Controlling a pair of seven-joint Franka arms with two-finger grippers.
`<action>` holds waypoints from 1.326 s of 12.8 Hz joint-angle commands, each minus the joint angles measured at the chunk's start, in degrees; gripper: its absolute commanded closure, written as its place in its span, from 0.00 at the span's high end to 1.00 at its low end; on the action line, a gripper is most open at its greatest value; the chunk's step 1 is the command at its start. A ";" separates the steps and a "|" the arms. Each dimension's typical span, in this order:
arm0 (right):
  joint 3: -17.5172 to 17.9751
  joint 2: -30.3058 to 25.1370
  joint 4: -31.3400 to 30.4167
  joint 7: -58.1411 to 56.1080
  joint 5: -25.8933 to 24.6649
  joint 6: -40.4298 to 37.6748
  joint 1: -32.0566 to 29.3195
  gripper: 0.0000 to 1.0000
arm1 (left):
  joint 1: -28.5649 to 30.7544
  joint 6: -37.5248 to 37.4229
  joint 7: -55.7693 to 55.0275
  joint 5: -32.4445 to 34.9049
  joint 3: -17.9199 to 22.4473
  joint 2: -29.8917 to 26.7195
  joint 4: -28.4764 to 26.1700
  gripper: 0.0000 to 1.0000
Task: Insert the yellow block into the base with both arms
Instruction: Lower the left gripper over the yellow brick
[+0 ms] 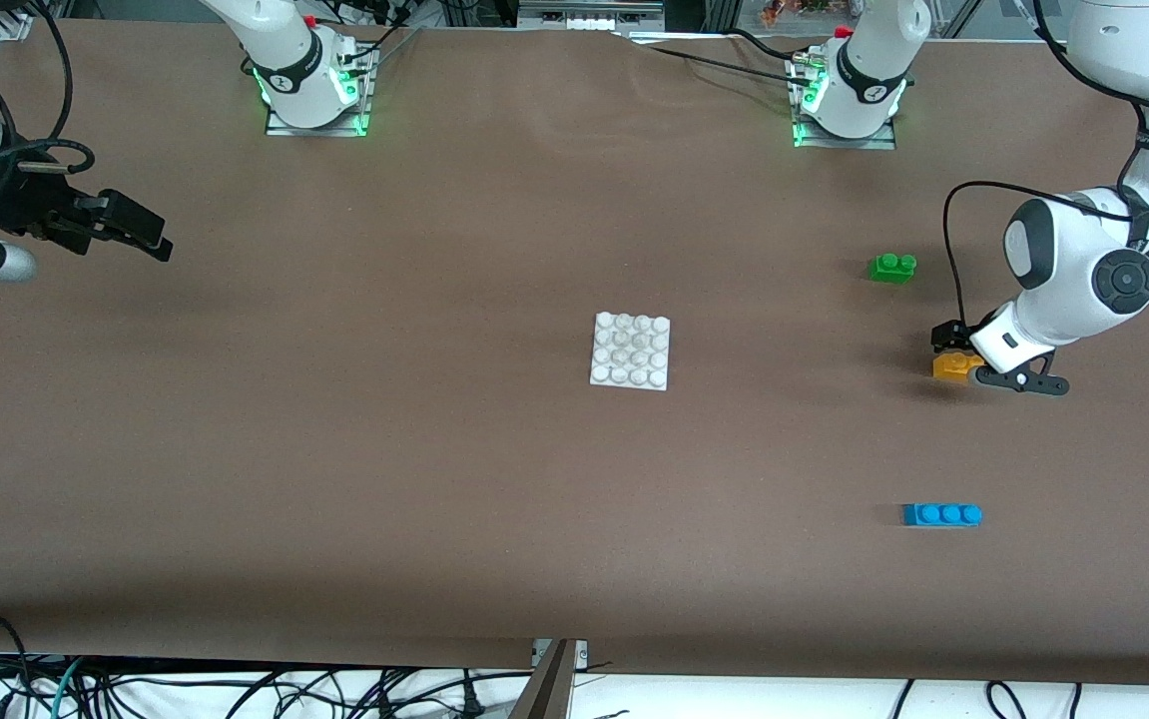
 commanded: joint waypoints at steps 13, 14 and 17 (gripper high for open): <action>0.85 0.57 0.81 0.42 -0.23 0.01 -0.97 0.99 | 2.46 5.00 3.60 0.09 -0.19 2.77 -0.75 1.00; 0.85 0.57 0.81 0.51 -0.32 0.01 -0.97 0.99 | 2.20 4.91 3.68 0.09 -0.28 2.50 -0.83 1.00; 1.02 0.75 0.81 0.95 0.12 0.09 -0.79 0.99 | 1.85 4.91 3.86 0.09 -0.54 2.41 -0.75 1.00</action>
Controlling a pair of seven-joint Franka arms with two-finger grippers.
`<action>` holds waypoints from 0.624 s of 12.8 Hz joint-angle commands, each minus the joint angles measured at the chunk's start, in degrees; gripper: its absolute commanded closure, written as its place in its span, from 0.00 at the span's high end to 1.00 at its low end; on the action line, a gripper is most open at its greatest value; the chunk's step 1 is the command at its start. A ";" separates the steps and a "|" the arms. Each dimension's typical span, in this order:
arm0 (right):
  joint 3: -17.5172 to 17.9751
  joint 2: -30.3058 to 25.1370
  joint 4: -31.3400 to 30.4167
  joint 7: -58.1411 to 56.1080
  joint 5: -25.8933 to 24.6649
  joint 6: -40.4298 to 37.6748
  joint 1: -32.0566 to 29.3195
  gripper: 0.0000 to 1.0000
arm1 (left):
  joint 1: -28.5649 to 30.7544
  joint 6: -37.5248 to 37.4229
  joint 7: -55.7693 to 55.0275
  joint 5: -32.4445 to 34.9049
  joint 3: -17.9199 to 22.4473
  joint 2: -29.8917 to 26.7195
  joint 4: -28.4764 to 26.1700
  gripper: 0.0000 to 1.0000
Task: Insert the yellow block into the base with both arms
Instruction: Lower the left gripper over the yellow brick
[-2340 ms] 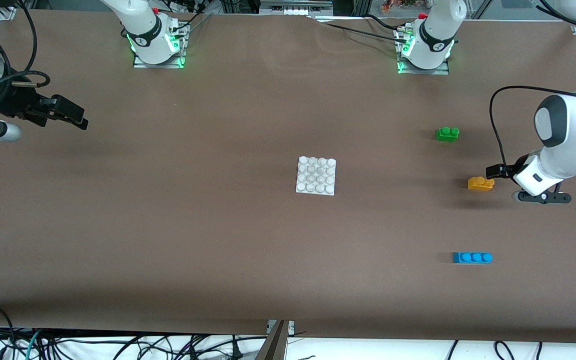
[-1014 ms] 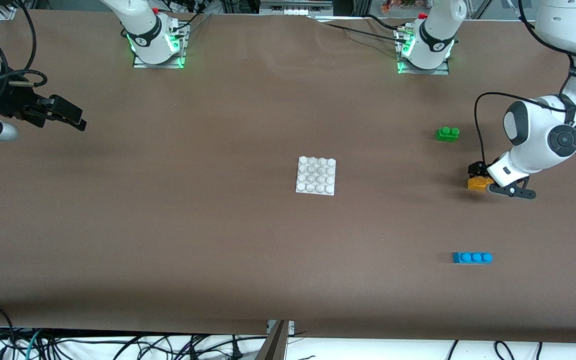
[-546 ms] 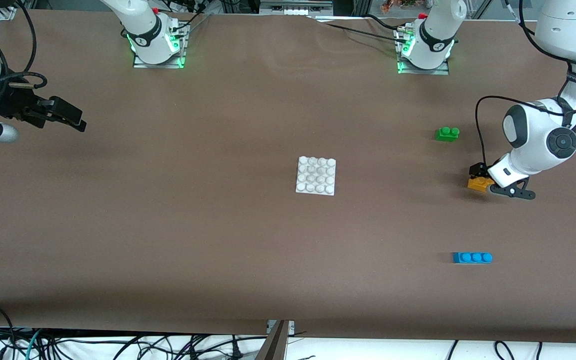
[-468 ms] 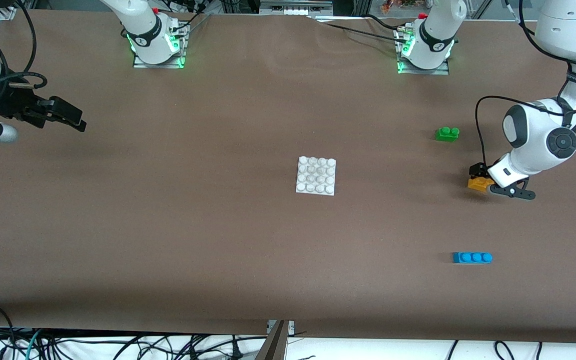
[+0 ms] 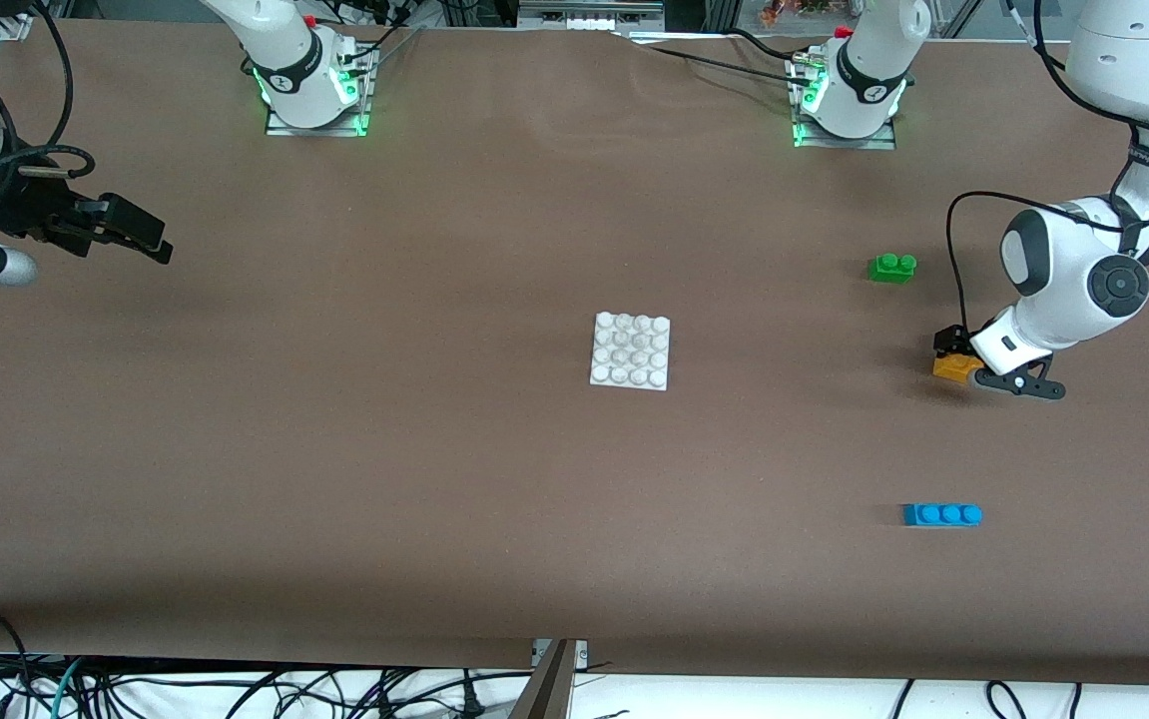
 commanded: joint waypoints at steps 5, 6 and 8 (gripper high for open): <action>0.92 0.41 0.81 0.37 -0.15 0.13 -0.72 0.99 | -0.56 0.01 0.80 -0.08 -0.26 -0.84 -0.20 1.00; 0.83 0.41 0.81 0.45 -0.07 0.04 -0.72 0.99 | -0.64 0.01 0.54 -0.08 -0.26 -0.66 -0.11 1.00; 0.83 0.41 0.81 0.89 0.20 0.04 -0.72 0.99 | -0.91 0.10 0.36 -0.08 -0.17 -0.57 -0.11 0.99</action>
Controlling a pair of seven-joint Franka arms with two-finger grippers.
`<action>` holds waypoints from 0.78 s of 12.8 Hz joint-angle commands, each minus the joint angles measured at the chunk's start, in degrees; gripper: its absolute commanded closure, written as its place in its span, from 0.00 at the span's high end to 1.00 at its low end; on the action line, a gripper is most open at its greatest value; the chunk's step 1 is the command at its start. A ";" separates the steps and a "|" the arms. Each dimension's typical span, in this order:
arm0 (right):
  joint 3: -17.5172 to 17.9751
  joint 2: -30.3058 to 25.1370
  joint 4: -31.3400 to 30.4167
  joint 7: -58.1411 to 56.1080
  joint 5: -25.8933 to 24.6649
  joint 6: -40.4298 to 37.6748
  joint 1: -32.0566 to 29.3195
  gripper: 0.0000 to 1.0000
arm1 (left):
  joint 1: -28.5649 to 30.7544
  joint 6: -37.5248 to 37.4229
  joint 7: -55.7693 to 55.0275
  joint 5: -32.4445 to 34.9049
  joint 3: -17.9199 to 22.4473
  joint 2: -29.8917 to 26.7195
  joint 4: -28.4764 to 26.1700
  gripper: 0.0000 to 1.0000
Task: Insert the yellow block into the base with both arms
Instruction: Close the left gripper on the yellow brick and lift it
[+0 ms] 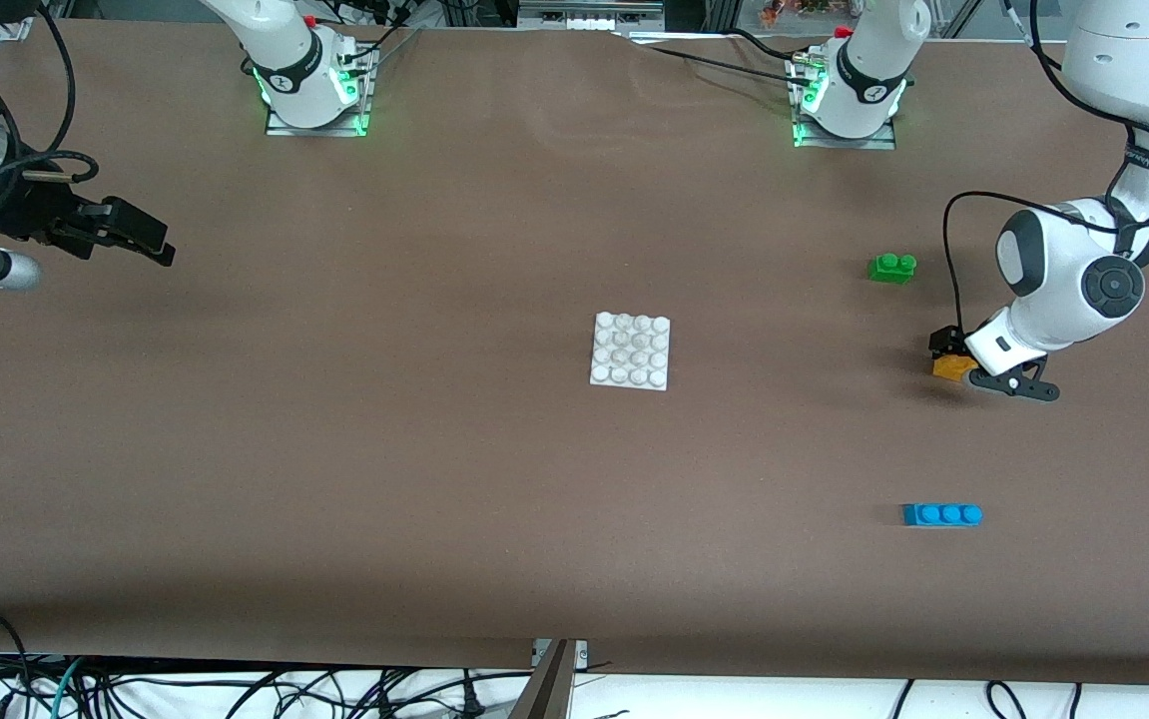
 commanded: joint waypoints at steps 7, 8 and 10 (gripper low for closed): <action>0.73 0.10 0.89 0.46 -0.15 -0.11 -0.57 0.99 | -1.00 0.54 2.28 0.62 0.21 -0.26 0.03 1.00; 0.64 0.27 0.81 0.45 -0.15 -0.11 -0.91 0.99 | -1.00 0.54 2.47 0.62 0.21 -0.26 0.03 1.00; 0.64 0.36 0.81 0.45 0.11 0.06 -1.36 0.99 | -1.00 0.54 2.56 0.62 0.21 -0.26 0.03 1.00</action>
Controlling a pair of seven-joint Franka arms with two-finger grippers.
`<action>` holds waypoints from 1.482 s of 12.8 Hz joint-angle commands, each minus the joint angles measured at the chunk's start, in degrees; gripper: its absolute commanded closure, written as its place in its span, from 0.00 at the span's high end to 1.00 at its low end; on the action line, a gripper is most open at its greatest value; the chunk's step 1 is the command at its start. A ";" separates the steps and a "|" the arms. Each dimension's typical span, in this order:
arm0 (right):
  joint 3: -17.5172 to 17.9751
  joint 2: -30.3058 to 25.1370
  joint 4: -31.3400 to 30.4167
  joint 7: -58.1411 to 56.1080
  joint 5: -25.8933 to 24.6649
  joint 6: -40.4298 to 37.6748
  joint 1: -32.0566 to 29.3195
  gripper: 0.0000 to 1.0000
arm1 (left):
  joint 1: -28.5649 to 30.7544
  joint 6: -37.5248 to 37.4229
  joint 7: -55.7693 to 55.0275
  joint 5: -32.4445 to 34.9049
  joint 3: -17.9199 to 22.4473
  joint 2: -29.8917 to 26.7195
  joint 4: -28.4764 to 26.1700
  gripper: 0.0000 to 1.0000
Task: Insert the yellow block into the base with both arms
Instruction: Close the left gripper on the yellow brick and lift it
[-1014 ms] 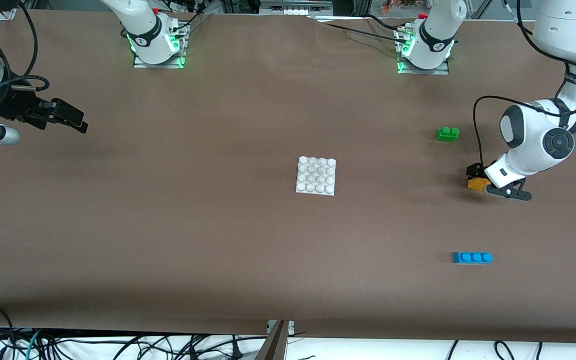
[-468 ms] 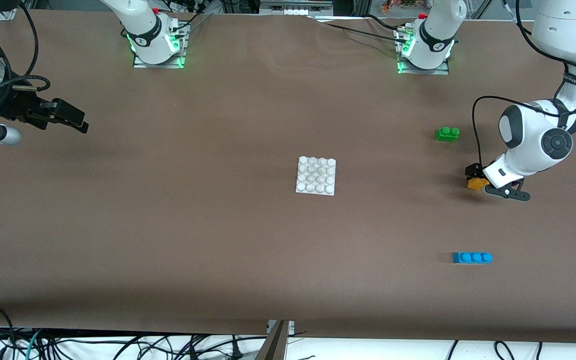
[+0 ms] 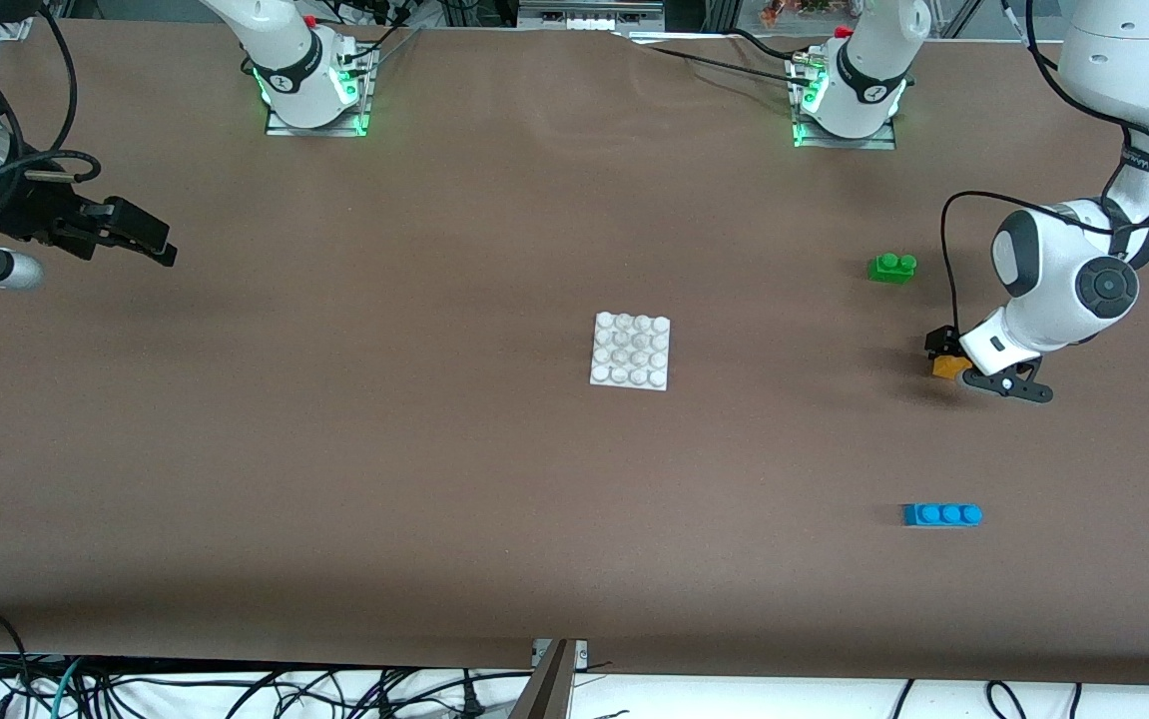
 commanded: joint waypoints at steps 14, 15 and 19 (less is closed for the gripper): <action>0.36 0.66 0.79 0.29 0.19 0.35 -0.78 0.99 | -0.13 -5.18 2.50 -0.08 0.30 -1.84 3.35 0.33; 0.36 0.66 0.88 0.28 0.27 0.35 -0.78 0.99 | -0.30 -8.60 2.41 -0.95 0.21 -2.37 5.11 0.33; 0.27 0.57 0.88 0.29 0.19 0.26 -0.78 0.99 | -1.45 -11.89 0.75 -4.04 -3.64 -5.44 7.41 0.33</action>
